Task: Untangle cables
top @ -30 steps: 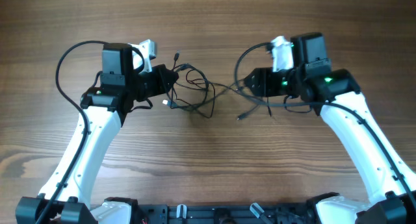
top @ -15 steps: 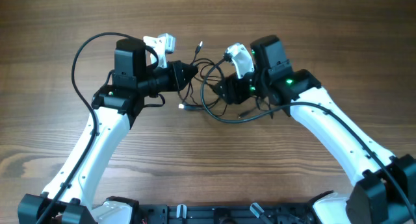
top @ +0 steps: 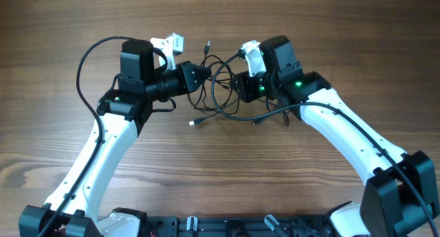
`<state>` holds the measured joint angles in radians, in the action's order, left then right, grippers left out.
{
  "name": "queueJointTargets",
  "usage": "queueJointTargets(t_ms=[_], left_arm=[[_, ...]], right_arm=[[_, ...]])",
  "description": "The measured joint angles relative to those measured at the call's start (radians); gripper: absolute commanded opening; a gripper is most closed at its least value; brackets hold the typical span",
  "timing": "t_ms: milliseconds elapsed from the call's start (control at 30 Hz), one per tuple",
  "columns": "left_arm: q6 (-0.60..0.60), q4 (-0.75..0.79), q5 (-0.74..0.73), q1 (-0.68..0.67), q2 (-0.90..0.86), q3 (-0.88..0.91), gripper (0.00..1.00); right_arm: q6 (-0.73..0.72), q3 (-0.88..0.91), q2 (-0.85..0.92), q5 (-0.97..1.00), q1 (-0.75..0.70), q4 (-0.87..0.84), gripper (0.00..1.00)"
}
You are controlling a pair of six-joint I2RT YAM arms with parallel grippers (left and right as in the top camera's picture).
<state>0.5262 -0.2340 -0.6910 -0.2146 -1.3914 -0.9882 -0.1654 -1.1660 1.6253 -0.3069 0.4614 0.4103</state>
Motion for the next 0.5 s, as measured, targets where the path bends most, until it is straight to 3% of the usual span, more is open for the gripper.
queueJointTargets(t_ms=[100,200,333,500], left_arm=[[0.003,-0.005,-0.001,0.000,0.000,0.000,0.04],[0.003,-0.010,-0.008,0.000,0.000,0.000,0.11],[0.007,-0.024,-0.011,0.000,0.000,0.000,0.07],[0.007,-0.027,-0.011,0.000,0.000,0.000,0.06]], right_arm=[[-0.051,0.000,0.000,0.043,0.000,-0.007,0.04],[-0.108,0.000,0.000,0.094,0.000,0.000,0.04],[-0.182,0.000,0.001,0.161,0.000,0.025,0.05],[-0.166,0.000,0.001,0.112,0.000,0.061,0.21]])
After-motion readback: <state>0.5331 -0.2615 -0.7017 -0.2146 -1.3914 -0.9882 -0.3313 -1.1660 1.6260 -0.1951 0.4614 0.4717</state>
